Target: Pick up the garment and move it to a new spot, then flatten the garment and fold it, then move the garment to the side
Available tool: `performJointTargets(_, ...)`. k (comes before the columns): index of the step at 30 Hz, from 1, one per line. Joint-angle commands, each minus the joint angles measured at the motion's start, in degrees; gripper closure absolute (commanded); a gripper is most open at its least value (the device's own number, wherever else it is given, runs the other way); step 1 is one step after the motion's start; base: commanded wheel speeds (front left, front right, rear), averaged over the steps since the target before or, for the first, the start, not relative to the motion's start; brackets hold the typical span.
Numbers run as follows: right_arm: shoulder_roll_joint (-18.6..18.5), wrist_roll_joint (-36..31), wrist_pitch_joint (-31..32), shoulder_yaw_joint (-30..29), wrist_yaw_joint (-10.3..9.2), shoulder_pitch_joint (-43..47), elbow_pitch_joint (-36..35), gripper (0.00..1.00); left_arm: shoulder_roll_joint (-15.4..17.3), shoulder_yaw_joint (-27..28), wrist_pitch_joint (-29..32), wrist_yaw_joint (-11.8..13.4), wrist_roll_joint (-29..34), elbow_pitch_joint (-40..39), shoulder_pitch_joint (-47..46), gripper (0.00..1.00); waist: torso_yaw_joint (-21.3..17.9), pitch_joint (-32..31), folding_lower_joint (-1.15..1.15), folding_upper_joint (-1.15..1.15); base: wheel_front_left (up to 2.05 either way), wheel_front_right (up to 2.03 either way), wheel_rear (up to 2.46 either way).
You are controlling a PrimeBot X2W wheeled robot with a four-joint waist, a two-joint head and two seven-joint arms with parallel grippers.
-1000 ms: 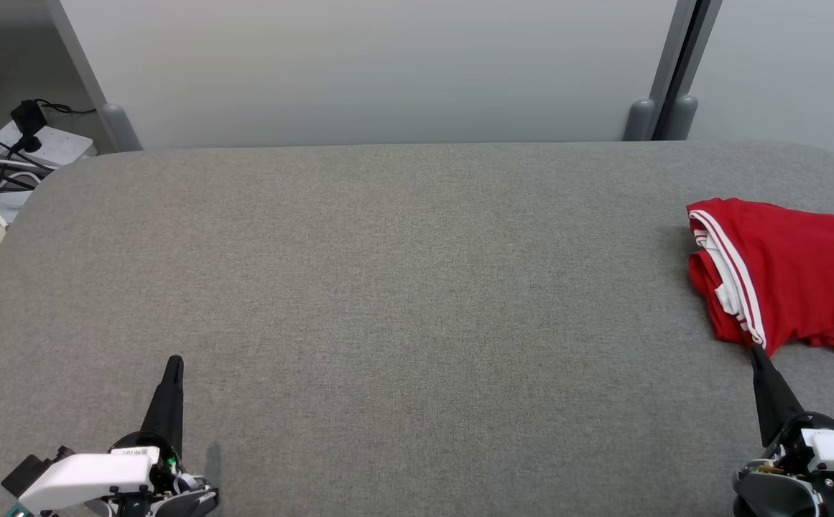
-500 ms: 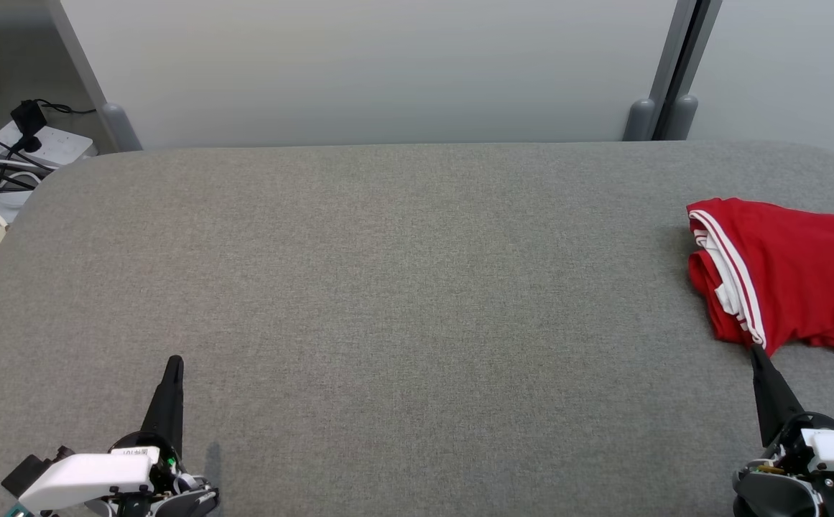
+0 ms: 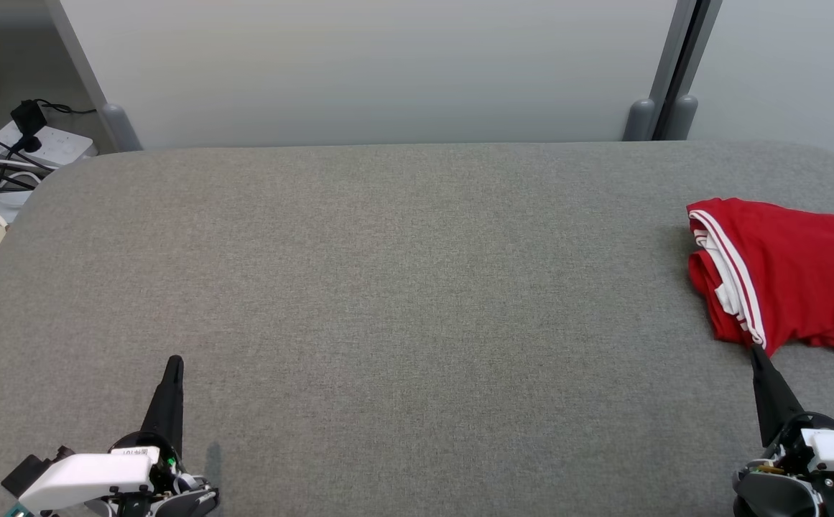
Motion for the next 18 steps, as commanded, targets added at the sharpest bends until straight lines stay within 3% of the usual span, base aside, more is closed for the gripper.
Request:
performJointTargets(1,-0.5,0.7,0.4,1.1,0.09,-1.0,-1.9,1.0,1.0,1.9,0.4,-0.5,-0.3,-1.7,-2.7,1.0,0.0,0.0,0.0,0.0,0.0,0.0,0.0)
performJointTargets(18,-0.5,0.7,0.4,1.1,0.09,-1.0,-1.9,1.0,1.0,1.9,0.4,-0.5,-0.3,-1.7,-2.7,1.0,0.0,0.0,0.0,0.0,0.0,0.0,0.0)
